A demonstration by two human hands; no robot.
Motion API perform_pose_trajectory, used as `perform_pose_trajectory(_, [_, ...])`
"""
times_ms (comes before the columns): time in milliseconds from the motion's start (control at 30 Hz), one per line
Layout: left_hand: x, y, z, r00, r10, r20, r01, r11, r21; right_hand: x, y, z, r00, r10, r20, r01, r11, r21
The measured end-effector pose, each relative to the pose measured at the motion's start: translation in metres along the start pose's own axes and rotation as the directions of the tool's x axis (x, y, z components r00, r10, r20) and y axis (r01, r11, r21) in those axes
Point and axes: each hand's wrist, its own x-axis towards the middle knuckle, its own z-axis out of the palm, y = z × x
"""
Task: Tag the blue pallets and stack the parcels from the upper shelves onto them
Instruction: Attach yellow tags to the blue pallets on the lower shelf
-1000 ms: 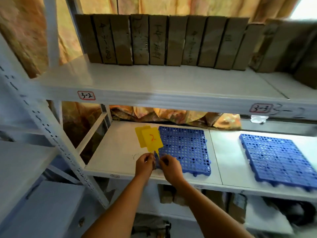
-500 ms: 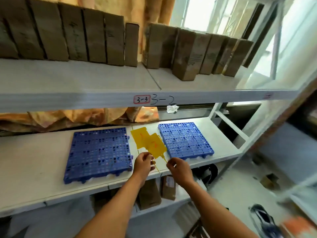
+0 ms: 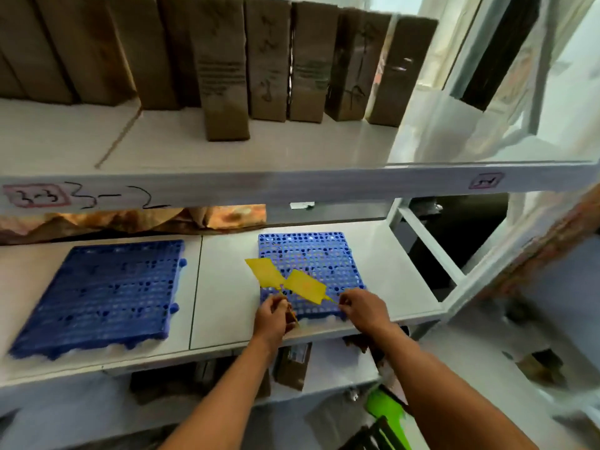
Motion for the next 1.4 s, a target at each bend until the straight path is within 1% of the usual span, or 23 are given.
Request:
perform_pose_trajectory(100, [-0.004, -0.005, -0.001, 0.995, -0.01, -0.101, 0.006, 0.999, -0.038, 0.026, 0.015, -0.006, 0.992, -0.124, 0.037, 0.128, 0.982, -0.141])
perform_pose_trajectory(167, [-0.004, -0.005, -0.006, 0.99, -0.011, -0.144, 0.003, 0.998, -0.058, 0.041, 0.021, -0.009, 0.978, -0.202, 0.06, 0.21, 0.954, -0.214])
perform_pose_trajectory(233, [-0.001, -0.005, -0.012, 0.985, -0.01, -0.172, 0.002, 0.999, -0.046, 0.053, 0.023, -0.01, 0.961, -0.258, 0.098, 0.275, 0.923, -0.269])
perform_pose_trajectory(333, [0.004, -0.007, -0.016, 0.98, -0.005, -0.198, 0.007, 1.0, 0.01, 0.061, 0.021, -0.011, 0.939, -0.303, 0.162, 0.341, 0.879, -0.334])
perform_pose_trajectory(667, [0.007, -0.015, -0.011, 0.978, -0.001, -0.207, 0.0, 1.0, -0.003, 0.069, 0.031, -0.004, 0.91, -0.365, 0.196, 0.411, 0.856, -0.312])
perform_pose_trajectory(1000, [0.005, -0.01, -0.026, 0.976, 0.024, -0.218, -0.021, 1.0, 0.013, 0.068, 0.035, -0.006, 0.917, -0.356, 0.181, 0.395, 0.875, -0.28])
perform_pose_trajectory(1233, [0.004, -0.008, -0.031, 0.977, 0.034, -0.211, -0.031, 0.999, 0.014, 0.061, 0.019, 0.0, 0.94, -0.316, 0.128, 0.341, 0.885, -0.318])
perform_pose_trajectory(1267, [0.003, -0.008, -0.033, 0.976, 0.034, -0.217, -0.032, 0.999, 0.013, 0.06, 0.017, 0.001, 0.942, -0.324, 0.087, 0.335, 0.889, -0.313])
perform_pose_trajectory(1333, [0.001, -0.006, -0.04, 0.972, 0.032, -0.233, -0.031, 0.999, 0.006, 0.056, 0.008, 0.001, 0.927, -0.371, -0.059, 0.342, 0.898, -0.278])
perform_pose_trajectory(1367, [0.001, -0.005, -0.044, 0.971, 0.03, -0.239, -0.03, 1.0, 0.003, 0.055, -0.002, -0.001, 0.914, -0.381, -0.136, 0.345, 0.91, -0.231])
perform_pose_trajectory(1400, [0.001, -0.004, -0.047, 0.969, 0.028, -0.244, -0.029, 1.0, -0.001, 0.055, -0.016, -0.003, 0.909, -0.379, -0.177, 0.353, 0.922, -0.16])
